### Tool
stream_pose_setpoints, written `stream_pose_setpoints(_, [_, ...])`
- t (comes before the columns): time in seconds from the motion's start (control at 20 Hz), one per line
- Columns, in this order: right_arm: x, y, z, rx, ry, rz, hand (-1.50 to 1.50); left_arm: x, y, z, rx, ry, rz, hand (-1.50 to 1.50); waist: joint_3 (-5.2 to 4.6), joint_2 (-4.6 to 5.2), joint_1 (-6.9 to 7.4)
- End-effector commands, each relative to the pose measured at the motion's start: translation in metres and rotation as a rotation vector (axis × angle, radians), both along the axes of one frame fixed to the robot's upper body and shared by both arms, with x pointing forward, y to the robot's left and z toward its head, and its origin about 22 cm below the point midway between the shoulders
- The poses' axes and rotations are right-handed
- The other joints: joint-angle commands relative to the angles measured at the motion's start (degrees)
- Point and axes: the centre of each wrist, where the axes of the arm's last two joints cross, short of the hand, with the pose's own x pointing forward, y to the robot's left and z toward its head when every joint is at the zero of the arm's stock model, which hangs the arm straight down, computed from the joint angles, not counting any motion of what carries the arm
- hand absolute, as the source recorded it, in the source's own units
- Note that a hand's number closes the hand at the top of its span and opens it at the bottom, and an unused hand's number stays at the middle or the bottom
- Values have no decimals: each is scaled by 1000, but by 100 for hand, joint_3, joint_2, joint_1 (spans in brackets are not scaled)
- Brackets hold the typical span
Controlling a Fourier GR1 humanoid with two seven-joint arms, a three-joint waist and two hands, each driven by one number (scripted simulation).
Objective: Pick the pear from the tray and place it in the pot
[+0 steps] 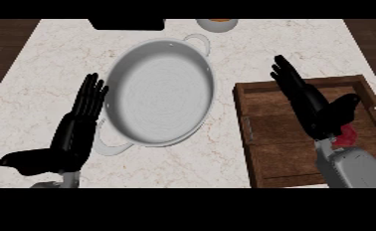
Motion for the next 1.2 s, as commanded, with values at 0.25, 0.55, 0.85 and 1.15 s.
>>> stream_pose_setpoints(0.25, [14,-59,22,-26,76,298,150,-2,118,-7,476,312,312,0,50,58,39])
stream_pose_setpoints(0.55, [-8,-109,1,-328,-238,-142,-150,8,109,-10,433,522,350,0,24,-29,-199])
stream_pose_setpoints(0.85, [-17,-138,51,-458,-240,-35,-150,19,102,-14,449,532,336,0,6,-42,-147])
stream_pose_setpoints(1.15, [-1,-163,106,-809,-56,20,-150,17,104,-11,463,528,315,0,-2,-21,0])
